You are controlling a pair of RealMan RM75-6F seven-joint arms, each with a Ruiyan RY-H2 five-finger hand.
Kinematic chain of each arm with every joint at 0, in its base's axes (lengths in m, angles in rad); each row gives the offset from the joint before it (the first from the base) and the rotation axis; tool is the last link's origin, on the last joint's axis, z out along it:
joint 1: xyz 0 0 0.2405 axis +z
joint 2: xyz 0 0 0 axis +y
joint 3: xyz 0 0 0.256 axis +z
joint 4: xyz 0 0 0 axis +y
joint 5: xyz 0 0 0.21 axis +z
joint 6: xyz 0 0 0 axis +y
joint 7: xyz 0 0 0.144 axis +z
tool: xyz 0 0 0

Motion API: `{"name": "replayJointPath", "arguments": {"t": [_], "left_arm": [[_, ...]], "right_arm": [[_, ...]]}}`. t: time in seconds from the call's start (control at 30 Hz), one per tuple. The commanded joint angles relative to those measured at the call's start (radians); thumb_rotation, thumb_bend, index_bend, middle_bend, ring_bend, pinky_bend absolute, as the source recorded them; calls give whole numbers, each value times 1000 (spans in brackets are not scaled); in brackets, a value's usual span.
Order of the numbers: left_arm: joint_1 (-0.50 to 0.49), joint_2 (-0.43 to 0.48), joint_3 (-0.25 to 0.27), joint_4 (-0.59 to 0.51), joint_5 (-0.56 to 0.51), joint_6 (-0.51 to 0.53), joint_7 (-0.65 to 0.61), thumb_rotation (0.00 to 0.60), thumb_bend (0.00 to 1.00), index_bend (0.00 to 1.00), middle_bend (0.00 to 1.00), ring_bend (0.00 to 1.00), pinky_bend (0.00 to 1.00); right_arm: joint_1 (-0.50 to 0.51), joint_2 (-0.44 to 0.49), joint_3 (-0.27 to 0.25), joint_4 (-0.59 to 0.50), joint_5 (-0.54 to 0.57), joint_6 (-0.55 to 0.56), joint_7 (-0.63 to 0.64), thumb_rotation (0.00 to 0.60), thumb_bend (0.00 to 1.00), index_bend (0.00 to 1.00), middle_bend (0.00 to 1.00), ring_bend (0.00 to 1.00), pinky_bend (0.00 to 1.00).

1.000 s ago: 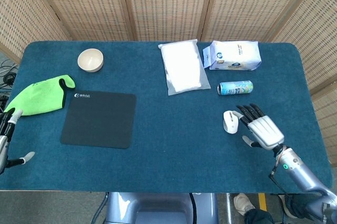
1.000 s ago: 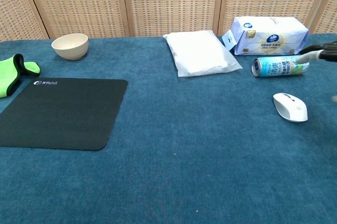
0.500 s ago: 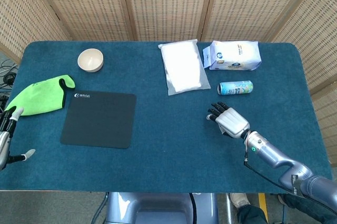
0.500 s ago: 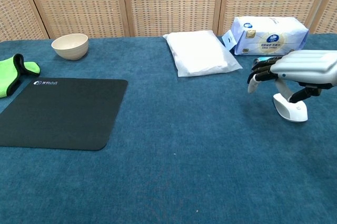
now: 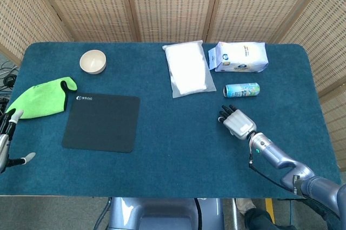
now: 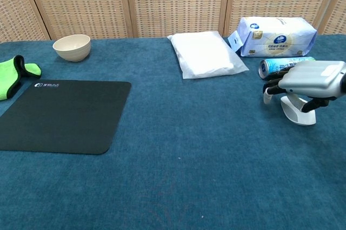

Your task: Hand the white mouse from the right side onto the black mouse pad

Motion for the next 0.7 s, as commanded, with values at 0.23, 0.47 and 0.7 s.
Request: {"name": "replayJointPath", "arguments": {"t": [0.23,0.47,0.7], "left_arm": [[-5,-2,3,-2,-3,-6,11,600,41,0,0,0,0],[-10,-7,5,-6,-10,-9,29,600,42,0,0,0,0],[-10,-11,8,-10,-9,-5,41,600,41,0,0,0,0]], "right_arm": [[-27,27,-23,32,53,-5,-50,600,1000,293,193,45,134],[-47,58,-50,43,64,1,-53,600,1000,344,247,45,146],[-74,103,-51,25,71,56,-27,600,905,295,166,43,157]]}}
